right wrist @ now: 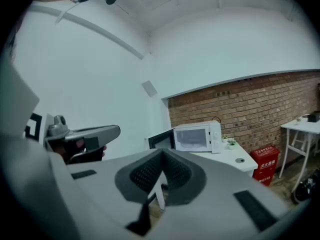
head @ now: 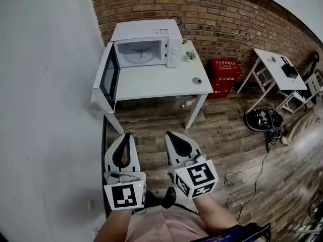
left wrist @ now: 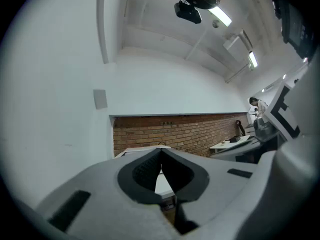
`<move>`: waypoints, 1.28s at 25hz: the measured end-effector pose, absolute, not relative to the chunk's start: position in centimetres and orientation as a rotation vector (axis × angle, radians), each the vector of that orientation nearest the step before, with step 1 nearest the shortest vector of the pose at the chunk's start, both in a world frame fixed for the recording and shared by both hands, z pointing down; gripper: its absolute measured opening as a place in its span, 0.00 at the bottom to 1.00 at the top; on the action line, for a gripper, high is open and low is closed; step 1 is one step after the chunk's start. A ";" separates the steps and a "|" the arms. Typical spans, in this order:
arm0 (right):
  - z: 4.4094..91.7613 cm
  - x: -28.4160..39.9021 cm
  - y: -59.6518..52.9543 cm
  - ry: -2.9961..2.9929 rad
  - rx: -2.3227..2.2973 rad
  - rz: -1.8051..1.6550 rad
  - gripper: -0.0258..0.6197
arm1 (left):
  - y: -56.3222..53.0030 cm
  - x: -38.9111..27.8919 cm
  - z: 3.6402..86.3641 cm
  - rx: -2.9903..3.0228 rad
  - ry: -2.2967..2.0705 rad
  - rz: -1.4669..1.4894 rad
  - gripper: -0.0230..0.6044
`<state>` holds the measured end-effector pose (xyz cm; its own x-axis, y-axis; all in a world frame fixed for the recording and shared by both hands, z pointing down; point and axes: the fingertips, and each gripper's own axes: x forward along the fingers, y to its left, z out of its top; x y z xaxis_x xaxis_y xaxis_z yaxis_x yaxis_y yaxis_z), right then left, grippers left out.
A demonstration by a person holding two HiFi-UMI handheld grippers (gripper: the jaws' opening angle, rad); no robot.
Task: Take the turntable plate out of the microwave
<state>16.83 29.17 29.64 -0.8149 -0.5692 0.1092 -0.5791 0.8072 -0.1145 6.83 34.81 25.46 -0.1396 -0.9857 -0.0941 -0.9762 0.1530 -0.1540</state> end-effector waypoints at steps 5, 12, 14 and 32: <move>29.7 17.1 29.0 -2.916 0.936 0.221 0.05 | 34.5 7.3 25.3 -1.948 2.234 -0.085 0.05; 29.6 17.7 28.5 -2.955 0.922 0.261 0.09 | 34.1 8.4 25.1 -1.963 2.227 -0.055 0.06; 29.7 17.9 28.1 -2.952 0.904 0.267 0.34 | 33.8 8.9 25.0 -1.972 2.233 -0.039 0.25; 31.1 19.6 23.4 -2.946 0.895 0.262 0.27 | 30.5 9.7 26.7 -1.901 2.271 -0.144 0.21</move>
<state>19.55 23.36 31.14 -0.8309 -0.5477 0.0981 -0.5564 0.8179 -0.1465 9.67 30.49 26.72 -0.1686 -0.9830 -0.0725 -0.9660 0.1794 -0.1861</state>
